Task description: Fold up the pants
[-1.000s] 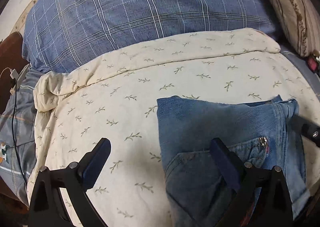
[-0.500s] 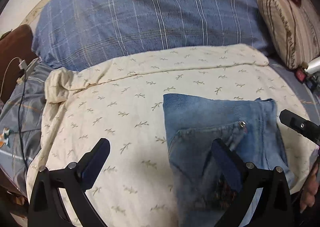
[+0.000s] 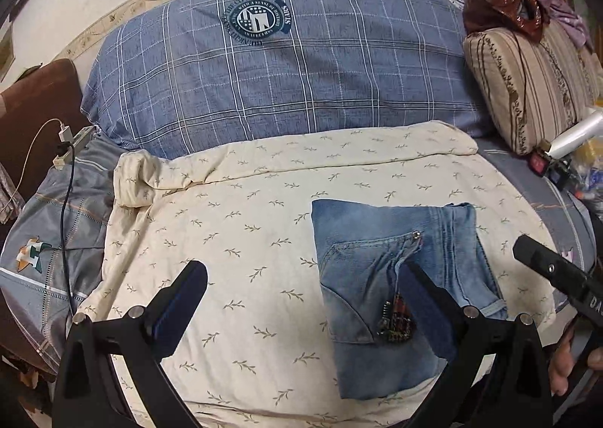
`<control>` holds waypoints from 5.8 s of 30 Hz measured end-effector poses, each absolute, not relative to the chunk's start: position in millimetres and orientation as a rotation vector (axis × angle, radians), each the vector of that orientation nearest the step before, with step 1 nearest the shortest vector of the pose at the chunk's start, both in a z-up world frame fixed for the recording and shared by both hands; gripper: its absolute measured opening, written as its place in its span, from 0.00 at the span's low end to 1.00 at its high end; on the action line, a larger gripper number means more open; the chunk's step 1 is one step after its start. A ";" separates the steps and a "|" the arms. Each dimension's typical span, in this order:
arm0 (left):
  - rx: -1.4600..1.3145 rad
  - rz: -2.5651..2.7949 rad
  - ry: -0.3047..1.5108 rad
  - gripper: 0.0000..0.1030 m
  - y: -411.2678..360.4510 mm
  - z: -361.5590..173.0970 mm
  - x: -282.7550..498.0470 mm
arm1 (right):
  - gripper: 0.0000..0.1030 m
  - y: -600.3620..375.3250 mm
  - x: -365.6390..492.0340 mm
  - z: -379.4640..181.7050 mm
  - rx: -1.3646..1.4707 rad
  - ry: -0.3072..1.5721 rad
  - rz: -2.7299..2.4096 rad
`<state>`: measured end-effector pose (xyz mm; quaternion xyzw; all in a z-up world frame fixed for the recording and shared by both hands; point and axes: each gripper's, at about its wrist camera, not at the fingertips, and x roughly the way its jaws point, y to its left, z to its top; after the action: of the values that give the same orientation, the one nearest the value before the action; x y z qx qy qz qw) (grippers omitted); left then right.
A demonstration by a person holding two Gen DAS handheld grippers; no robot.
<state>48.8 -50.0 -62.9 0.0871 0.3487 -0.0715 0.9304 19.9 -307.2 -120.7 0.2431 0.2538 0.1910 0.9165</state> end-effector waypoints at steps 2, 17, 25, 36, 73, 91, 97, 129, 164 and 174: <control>0.170 -0.152 0.714 0.99 -49.9 -62.1 45.4 | 0.63 -306.3 10.7 -120.1 0.498 0.506 0.397; 0.170 -0.132 0.738 0.99 -47.3 -81.5 44.4 | 0.64 -305.4 2.2 -118.6 0.466 0.484 0.356; 0.169 -0.106 0.754 0.99 -41.9 -93.5 52.0 | 0.64 -294.7 8.0 -119.7 0.391 0.501 0.281; 0.160 -0.093 0.762 0.99 -33.4 -100.7 56.6 | 0.64 -266.9 14.9 -122.4 0.286 0.529 0.268; 0.124 -0.073 0.824 0.99 -8.8 -120.6 63.8 | 0.64 -240.3 29.0 -133.4 0.194 0.595 0.263; 0.160 -0.073 0.838 0.99 -16.6 -122.9 62.1 | 0.64 -242.7 28.3 -131.3 0.205 0.585 0.275; 0.163 -0.070 0.841 0.99 -16.9 -124.3 61.8 | 0.64 -242.7 26.9 -130.7 0.202 0.582 0.276; 0.163 -0.074 0.862 0.99 -17.3 -131.9 62.1 | 0.64 -239.7 26.3 -130.7 0.195 0.589 0.277; 0.167 -0.078 0.878 0.99 -17.6 -134.7 63.4 | 0.64 -236.6 28.3 -134.9 0.171 0.605 0.286; 0.170 -0.077 0.881 0.99 -17.5 -135.9 63.8 | 0.64 -235.0 30.0 -136.6 0.157 0.618 0.289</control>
<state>63.8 -17.5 -135.9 0.0821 0.4256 -0.0372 0.9004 30.0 -235.0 -136.6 0.0771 0.3026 0.1414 0.9394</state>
